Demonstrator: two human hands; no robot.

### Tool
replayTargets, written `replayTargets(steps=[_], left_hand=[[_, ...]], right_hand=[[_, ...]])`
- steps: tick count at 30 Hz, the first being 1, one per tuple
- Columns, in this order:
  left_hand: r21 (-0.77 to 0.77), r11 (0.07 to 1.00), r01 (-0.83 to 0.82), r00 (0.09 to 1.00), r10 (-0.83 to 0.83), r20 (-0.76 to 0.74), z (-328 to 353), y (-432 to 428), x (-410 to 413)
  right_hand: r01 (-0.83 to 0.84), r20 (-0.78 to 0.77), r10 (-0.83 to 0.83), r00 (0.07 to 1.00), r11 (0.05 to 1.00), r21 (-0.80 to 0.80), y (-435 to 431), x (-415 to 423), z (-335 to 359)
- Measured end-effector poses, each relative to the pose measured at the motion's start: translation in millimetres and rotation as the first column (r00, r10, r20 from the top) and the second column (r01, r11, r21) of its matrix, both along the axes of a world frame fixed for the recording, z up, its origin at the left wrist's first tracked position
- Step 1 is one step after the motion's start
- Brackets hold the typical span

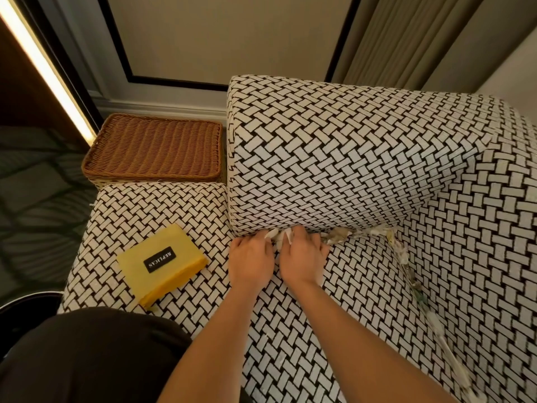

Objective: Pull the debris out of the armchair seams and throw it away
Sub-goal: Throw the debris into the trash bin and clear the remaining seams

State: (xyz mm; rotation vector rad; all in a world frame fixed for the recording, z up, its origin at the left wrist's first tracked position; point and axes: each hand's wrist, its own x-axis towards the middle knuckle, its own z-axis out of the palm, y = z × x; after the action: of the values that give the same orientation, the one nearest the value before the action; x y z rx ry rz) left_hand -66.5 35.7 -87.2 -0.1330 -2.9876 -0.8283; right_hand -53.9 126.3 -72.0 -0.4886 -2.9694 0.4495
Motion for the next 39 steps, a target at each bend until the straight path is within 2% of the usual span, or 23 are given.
replayTargets(steps=[5,8,11,13,18,21,23,25,28,29,31,35,39], left_hand=[[0.106,0.994,-0.032,0.996,0.023,0.086,7.7,-2.2,1.1],[0.26,0.962,-0.085,0.984,0.039,0.174,16.9,-1.8,2.6],[0.544,0.826,-0.151,0.968,0.011,0.251,23.4,-5.9,5.6],[0.639,0.734,-0.229,0.956,0.048,0.288,26.2,-10.3,7.2],[0.662,0.693,-0.287,0.954,0.144,0.262,20.8,-10.6,8.7],[0.585,0.761,-0.28,0.958,0.179,0.225,14.8,-10.5,9.8],[0.458,0.862,-0.217,0.974,0.158,0.164,12.9,-7.4,13.1],[0.259,0.957,-0.132,0.989,0.111,0.094,12.1,-3.2,15.8],[0.008,1.0,-0.027,0.998,0.027,0.049,11.0,2.9,17.5],[-0.049,0.999,-0.001,0.998,0.004,0.064,11.1,3.7,16.1],[-0.15,0.987,0.052,0.996,-0.041,0.081,8.2,4.3,13.2],[-0.255,0.96,0.115,0.991,-0.094,0.092,1.8,5.5,9.2],[-0.215,0.965,0.148,0.989,-0.144,0.036,-0.7,5.8,10.9]], right_hand=[[-0.02,-0.068,0.012,0.998,0.993,-0.12,0.0,2.6,2.2],[-0.033,-0.148,-0.012,0.989,0.955,-0.296,-0.5,6.2,-4.4],[0.043,-0.227,-0.178,0.957,0.866,-0.498,7.0,10.5,-7.9],[0.053,-0.257,-0.235,0.938,0.826,-0.561,9.8,13.6,-6.5],[0.032,-0.253,-0.329,0.91,0.663,-0.748,15.0,23.6,9.3],[-0.051,-0.283,-0.291,0.914,0.609,-0.792,18.1,39.3,12.8],[-0.052,-0.29,-0.277,0.916,0.634,-0.771,23.4,49.9,11.4],[-0.024,-0.28,-0.241,0.929,0.716,-0.698,31.6,56.0,9.5],[0.007,-0.203,-0.085,0.976,0.933,-0.359,45.7,54.9,-0.3],[0.016,-0.166,-0.055,0.985,0.974,-0.227,47.8,52.3,-4.3],[0.014,-0.114,-0.021,0.993,0.998,-0.063,46.2,48.2,-6.8],[-0.012,-0.138,0.019,0.99,0.999,0.048,38.8,40.8,-6.6],[-0.03,0.065,0.018,0.998,0.982,0.185,42.7,24.2,4.4]])
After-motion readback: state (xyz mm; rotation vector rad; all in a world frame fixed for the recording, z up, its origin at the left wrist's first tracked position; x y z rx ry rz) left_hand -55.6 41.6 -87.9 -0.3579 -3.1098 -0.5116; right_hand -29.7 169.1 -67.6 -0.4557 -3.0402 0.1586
